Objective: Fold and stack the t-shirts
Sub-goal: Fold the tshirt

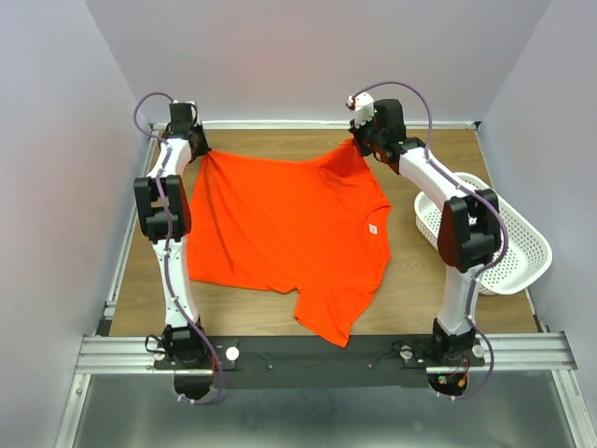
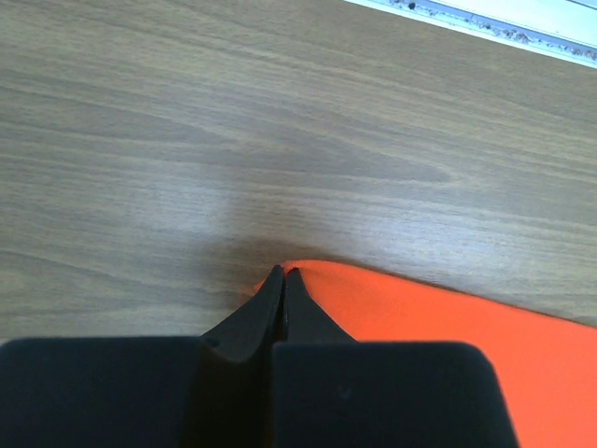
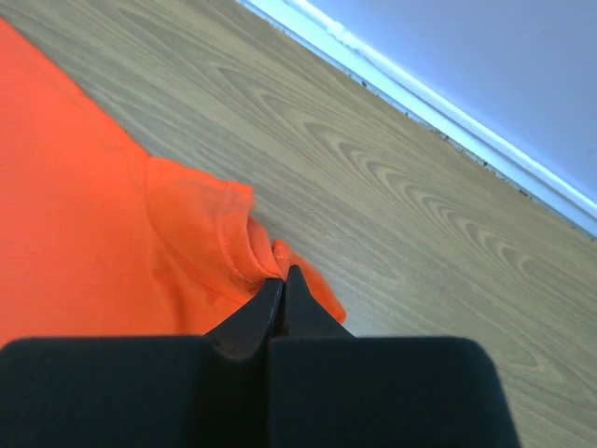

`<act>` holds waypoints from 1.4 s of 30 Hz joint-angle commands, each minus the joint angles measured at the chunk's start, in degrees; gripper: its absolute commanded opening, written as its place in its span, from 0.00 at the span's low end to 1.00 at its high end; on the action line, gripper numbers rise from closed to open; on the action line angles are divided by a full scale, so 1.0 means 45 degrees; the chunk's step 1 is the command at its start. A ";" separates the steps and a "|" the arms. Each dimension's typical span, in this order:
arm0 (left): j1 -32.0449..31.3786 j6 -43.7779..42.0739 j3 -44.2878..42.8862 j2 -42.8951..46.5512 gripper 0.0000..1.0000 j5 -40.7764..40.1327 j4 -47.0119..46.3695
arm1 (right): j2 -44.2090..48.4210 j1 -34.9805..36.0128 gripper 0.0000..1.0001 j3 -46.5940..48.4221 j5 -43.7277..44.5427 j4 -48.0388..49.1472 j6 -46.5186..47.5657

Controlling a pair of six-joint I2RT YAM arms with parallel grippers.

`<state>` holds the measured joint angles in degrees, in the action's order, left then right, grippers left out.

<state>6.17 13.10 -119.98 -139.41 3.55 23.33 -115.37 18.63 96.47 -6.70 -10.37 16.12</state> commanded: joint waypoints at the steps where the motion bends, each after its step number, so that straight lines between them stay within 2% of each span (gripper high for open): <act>1: 0.0210 -0.0021 0.0178 0.0413 0.00 0.0284 -0.0204 | 0.1106 -0.0039 0.01 -0.0633 -0.0815 0.0117 -0.0106; 18: 0.0561 0.0330 0.4941 0.3187 0.00 0.0890 -0.2996 | 0.3411 -0.0039 0.01 -0.3388 -0.1461 0.0117 0.0090; 37: 0.0737 0.0350 0.7014 0.4729 0.00 0.0441 -0.3505 | 0.5637 0.0059 0.01 -0.6084 -0.1871 0.0098 0.0012; 42: 0.0737 0.0389 0.7871 0.5433 0.00 -0.0163 -0.3641 | 0.5989 0.0078 0.01 -0.6475 -0.1773 0.0098 0.0012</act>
<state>8.95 14.46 -87.26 -119.85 5.87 8.75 -91.09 18.72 68.84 -14.26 -9.98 16.16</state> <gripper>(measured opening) 0.009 0.008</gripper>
